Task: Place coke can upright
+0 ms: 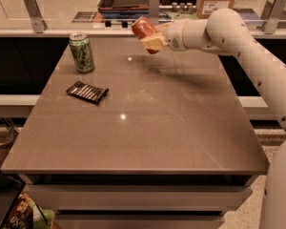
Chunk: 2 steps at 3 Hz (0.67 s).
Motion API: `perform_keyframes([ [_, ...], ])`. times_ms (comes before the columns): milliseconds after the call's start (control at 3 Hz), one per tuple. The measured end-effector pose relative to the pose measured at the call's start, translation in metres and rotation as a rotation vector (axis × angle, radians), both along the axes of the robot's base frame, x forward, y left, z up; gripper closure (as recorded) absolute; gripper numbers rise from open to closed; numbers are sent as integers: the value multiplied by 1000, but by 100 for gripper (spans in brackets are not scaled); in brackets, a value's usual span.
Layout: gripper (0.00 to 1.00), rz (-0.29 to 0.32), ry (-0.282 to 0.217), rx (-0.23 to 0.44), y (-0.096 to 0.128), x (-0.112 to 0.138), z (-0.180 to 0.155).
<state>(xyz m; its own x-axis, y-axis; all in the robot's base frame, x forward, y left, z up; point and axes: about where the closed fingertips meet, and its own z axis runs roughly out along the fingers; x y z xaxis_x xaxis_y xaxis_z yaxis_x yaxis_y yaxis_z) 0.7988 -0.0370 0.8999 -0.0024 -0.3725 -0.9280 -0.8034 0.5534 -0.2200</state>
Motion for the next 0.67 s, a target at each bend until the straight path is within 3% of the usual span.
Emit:
perform_keyframes([
  [667, 100, 53, -8, 26, 9, 1, -8],
])
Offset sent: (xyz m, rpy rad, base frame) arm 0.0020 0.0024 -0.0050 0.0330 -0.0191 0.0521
